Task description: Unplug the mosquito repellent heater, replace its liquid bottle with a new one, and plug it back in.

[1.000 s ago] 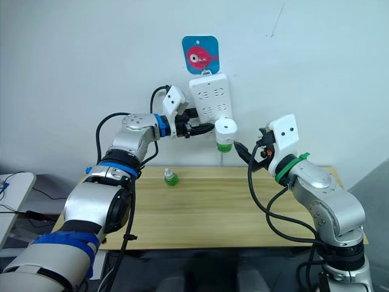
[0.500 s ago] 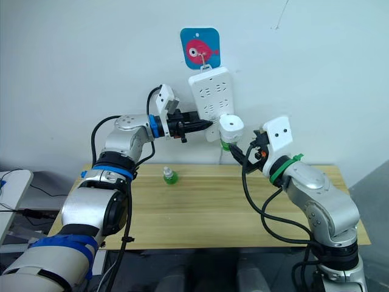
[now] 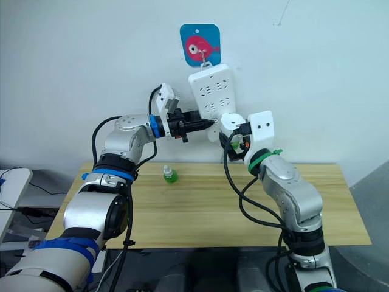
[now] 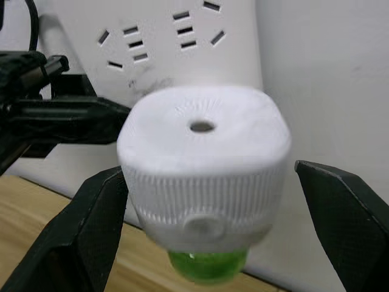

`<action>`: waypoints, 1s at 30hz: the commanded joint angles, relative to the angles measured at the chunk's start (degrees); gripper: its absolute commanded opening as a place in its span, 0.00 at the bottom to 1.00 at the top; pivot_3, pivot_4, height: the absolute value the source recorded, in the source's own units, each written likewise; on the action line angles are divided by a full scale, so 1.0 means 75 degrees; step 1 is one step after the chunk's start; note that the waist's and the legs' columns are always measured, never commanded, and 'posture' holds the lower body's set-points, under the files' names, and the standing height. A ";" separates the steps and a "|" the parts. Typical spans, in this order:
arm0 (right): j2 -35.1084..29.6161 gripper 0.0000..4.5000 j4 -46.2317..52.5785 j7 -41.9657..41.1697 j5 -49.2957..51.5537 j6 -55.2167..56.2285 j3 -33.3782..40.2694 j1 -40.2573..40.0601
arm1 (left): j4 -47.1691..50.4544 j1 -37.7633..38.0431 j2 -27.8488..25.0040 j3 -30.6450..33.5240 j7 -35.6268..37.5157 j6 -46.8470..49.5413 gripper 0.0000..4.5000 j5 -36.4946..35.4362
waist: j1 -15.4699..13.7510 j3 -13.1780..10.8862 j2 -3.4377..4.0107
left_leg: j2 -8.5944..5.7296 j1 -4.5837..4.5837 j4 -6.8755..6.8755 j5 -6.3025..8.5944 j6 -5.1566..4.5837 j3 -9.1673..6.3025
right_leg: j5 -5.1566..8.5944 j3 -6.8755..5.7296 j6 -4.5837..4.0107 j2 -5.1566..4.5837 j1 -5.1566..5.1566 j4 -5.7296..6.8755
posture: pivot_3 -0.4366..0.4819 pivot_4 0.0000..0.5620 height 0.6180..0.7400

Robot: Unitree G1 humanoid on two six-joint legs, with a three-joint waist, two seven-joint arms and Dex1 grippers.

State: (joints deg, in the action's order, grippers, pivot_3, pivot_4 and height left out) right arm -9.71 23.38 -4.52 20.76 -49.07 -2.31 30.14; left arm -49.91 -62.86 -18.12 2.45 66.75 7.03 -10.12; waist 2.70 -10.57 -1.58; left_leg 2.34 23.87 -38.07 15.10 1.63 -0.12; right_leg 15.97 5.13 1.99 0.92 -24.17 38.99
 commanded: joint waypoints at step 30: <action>-0.0688 0.66 0.2333 -0.0861 0.1083 -0.1223 0.0661 -0.0401 | 0.0137 0.0262 -0.0375 0.0021 -0.0908 -0.0303 0.29 0.0072 | 0.0033 -0.0004 0.0007 | -0.0001 -0.0018 -0.0007 -0.0014 -0.0022 -0.0003 | -0.0007 0.0007 0.0005 0.0007 0.0014 0.0011 | 0.46 0.37 1.00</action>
State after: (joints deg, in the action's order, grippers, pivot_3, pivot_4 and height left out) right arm -14.57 38.58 -10.27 27.73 -58.36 1.05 25.96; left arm -49.52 -61.59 -19.45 1.72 63.08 5.43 -10.20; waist 2.95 -10.60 -1.52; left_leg 2.34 23.73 -38.12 14.99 1.46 -0.14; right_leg 15.91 5.19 2.03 0.97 -24.07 39.07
